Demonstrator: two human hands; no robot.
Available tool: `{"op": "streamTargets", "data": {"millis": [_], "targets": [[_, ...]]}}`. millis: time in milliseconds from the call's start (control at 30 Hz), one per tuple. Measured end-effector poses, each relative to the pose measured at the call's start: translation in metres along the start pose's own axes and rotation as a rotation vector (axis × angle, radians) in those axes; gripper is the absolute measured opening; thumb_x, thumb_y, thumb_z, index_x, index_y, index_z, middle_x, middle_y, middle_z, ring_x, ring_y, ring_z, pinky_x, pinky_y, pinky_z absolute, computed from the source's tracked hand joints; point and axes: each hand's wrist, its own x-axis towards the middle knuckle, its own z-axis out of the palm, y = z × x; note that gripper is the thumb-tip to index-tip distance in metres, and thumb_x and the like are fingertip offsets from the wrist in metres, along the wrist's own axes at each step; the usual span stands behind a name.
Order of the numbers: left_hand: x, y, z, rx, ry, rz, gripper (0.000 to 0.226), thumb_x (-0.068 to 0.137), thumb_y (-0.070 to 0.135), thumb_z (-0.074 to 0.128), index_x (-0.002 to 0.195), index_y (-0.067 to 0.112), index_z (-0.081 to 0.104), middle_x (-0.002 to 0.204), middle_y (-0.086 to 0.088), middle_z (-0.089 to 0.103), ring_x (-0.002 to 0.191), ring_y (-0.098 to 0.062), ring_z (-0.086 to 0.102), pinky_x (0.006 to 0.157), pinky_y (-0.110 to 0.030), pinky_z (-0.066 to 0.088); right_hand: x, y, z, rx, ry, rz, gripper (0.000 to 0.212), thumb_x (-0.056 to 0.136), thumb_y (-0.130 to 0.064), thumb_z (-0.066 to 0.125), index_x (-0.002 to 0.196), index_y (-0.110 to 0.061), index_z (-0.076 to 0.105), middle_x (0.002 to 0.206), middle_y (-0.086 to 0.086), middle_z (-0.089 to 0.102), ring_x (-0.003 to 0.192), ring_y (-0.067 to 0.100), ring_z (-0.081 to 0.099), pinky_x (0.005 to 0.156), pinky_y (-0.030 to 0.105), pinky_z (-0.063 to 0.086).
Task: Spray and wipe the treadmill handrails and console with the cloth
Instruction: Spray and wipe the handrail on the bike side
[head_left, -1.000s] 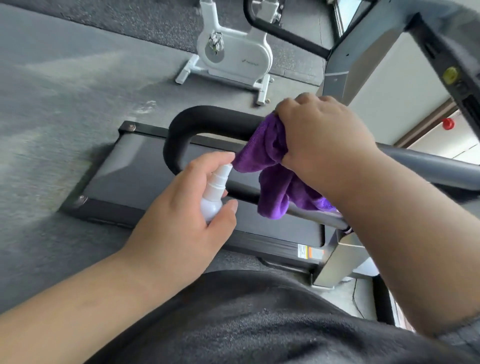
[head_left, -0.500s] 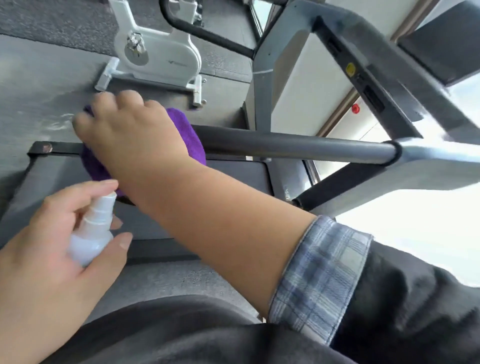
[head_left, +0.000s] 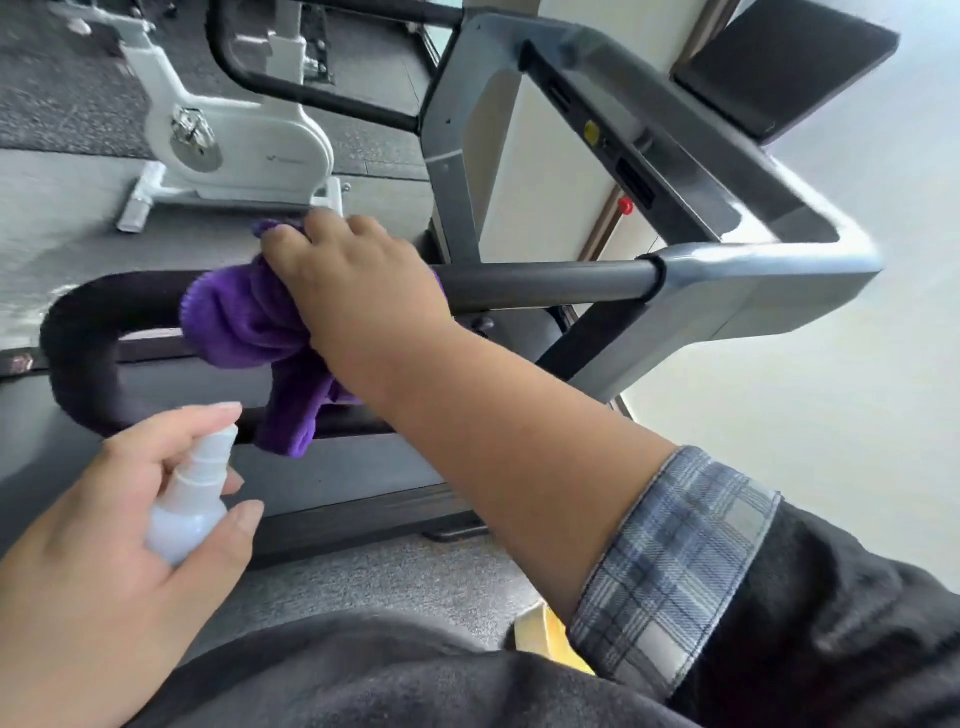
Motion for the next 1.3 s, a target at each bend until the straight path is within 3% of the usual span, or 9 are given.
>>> {"op": "streamTargets", "data": {"millis": [133,233,367,433,733,933,1067,1200,1300], "targets": [[-0.008,0.038,0.023,0.01,0.047,-0.026,0.059,0.074,0.04,0.067,0.126,0.056,0.043,0.1,0.013,0.058,0.091,-0.016,0.058,0.082,-0.058,0.049,-0.026,0.064,-0.001,0.016,-0.09,0.0,0.052,0.086,-0.022,0.058,0.137,-0.023,0.048,0.126,0.002,0.053,0.111,0.03,0.053,0.086,0.042,0.05],[-0.013,0.07,0.032,0.06,-0.031,-0.047,0.056,0.077,0.043,0.064,0.118,0.068,0.036,0.102,0.025,0.057,0.091,0.002,0.057,0.077,-0.036,0.049,-0.048,0.113,-0.002,0.008,-0.117,0.0,0.053,0.088,-0.021,0.057,0.14,-0.022,0.045,0.132,0.004,0.05,0.115,0.031,0.05,0.093,0.045,0.046],[-0.022,0.093,0.053,0.105,-0.076,-0.104,0.06,0.081,0.038,0.063,0.116,0.072,0.029,0.103,0.03,0.054,0.102,0.014,0.049,0.079,-0.001,0.035,-0.074,0.17,0.001,-0.02,-0.105,0.025,0.061,0.079,-0.015,0.068,0.137,-0.015,0.047,0.129,0.011,0.051,0.111,0.038,0.05,0.09,0.051,0.047],[-0.027,0.099,0.064,0.122,-0.049,-0.129,0.06,0.082,0.04,0.061,0.118,0.073,0.026,0.108,0.032,0.051,0.105,0.015,0.047,0.082,0.004,0.029,-0.085,0.191,0.004,-0.04,-0.097,0.041,0.063,0.074,-0.01,0.072,0.133,-0.011,0.05,0.123,0.016,0.054,0.105,0.043,0.052,0.088,0.053,0.048],[-0.054,0.109,0.091,0.148,0.024,-0.213,0.056,0.086,0.043,0.056,0.129,0.058,0.023,0.124,0.031,0.045,0.112,0.011,0.045,0.088,-0.001,0.032,-0.112,0.218,-0.001,-0.029,-0.012,0.057,0.064,0.075,-0.005,0.07,0.134,-0.01,0.046,0.125,0.021,0.051,0.105,0.046,0.048,0.091,0.058,0.044],[-0.074,0.099,0.074,0.16,0.074,-0.283,0.054,0.086,0.045,0.056,0.122,0.069,0.025,0.125,0.035,0.042,0.112,0.01,0.046,0.086,-0.002,0.034,-0.118,0.229,0.023,0.04,-0.054,0.189,0.073,0.082,-0.021,0.065,0.143,-0.046,0.033,0.141,0.009,0.042,0.127,0.044,0.042,0.105,0.064,0.038],[-0.085,0.089,0.049,0.165,0.108,-0.307,0.056,0.084,0.041,0.061,0.12,0.07,0.029,0.117,0.036,0.047,0.108,0.014,0.047,0.083,0.002,0.031,-0.127,0.187,-0.006,0.132,0.006,0.347,0.061,0.08,-0.008,0.065,0.138,-0.02,0.049,0.139,0.014,0.045,0.125,0.042,0.037,0.108,0.058,0.034],[-0.097,0.072,0.014,0.142,0.113,-0.29,0.058,0.083,0.033,0.065,0.114,0.071,0.032,0.111,0.037,0.049,0.1,0.017,0.048,0.075,-0.005,0.038,-0.127,0.153,-0.004,0.258,0.062,0.524,0.057,0.083,-0.004,0.057,0.137,-0.022,0.05,0.143,0.01,0.039,0.129,0.037,0.029,0.113,0.055,0.03],[-0.103,0.056,-0.018,0.122,0.101,-0.307,0.061,0.083,0.03,0.067,0.111,0.073,0.033,0.111,0.039,0.048,0.086,0.016,0.054,0.068,-0.02,0.042,-0.124,0.113,0.006,0.34,0.137,0.638,0.057,0.081,-0.003,0.056,0.135,-0.022,0.051,0.145,0.008,0.036,0.132,0.036,0.027,0.115,0.047,0.029]]}}
